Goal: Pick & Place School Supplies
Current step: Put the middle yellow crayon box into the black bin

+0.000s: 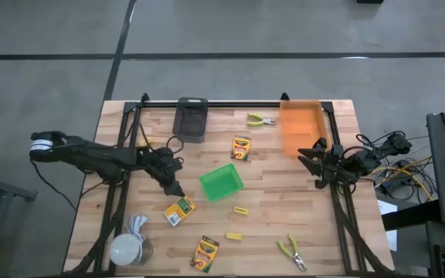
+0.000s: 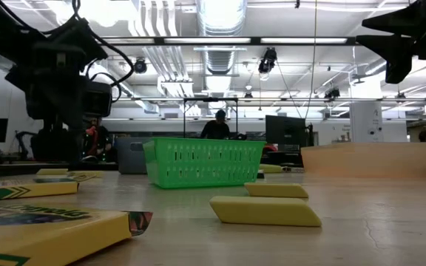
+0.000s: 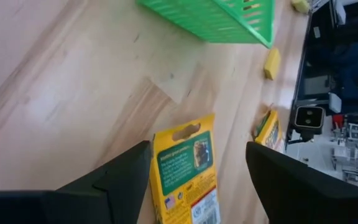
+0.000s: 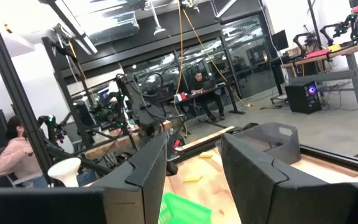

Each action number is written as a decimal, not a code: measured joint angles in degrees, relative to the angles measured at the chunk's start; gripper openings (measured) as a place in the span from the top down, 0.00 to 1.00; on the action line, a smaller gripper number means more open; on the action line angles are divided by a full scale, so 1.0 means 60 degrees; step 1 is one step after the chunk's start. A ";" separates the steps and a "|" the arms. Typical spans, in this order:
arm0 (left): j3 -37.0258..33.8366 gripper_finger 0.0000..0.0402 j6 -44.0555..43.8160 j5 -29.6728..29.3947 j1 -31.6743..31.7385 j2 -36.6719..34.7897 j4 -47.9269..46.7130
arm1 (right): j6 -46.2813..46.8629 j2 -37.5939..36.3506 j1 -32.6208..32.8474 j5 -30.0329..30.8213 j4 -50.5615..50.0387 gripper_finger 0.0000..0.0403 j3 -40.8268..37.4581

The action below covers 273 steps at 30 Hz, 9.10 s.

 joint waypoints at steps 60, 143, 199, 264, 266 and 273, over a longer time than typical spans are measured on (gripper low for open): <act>0.0186 0.53 0.1845 0.1452 -0.0212 0.2963 0.1479 | -0.0002 0.0004 0.0000 0.0004 0.0000 0.63 0.0002; 0.0175 1.00 0.1423 -0.0011 -0.0212 -0.0067 0.1207 | -0.0002 0.0004 0.0000 0.0002 0.0000 0.63 0.0003; 0.2331 1.00 0.5144 -0.1137 -0.0151 -0.1770 0.0856 | -0.0001 0.0004 0.0002 0.0003 0.0000 0.63 0.0002; 0.4091 1.00 0.2354 -0.6657 0.5033 0.1053 -0.1181 | -0.0002 0.0004 0.0002 0.0002 0.0000 0.63 0.0002; 0.4090 1.00 0.2193 -0.6614 0.5075 0.1245 -0.1181 | -0.0003 0.0004 0.0004 0.0003 0.0000 0.63 0.0000; 0.4087 1.00 0.1837 -0.6449 0.5176 0.1776 -0.1159 | -0.0003 0.0004 0.0003 0.0004 0.0000 0.63 0.0004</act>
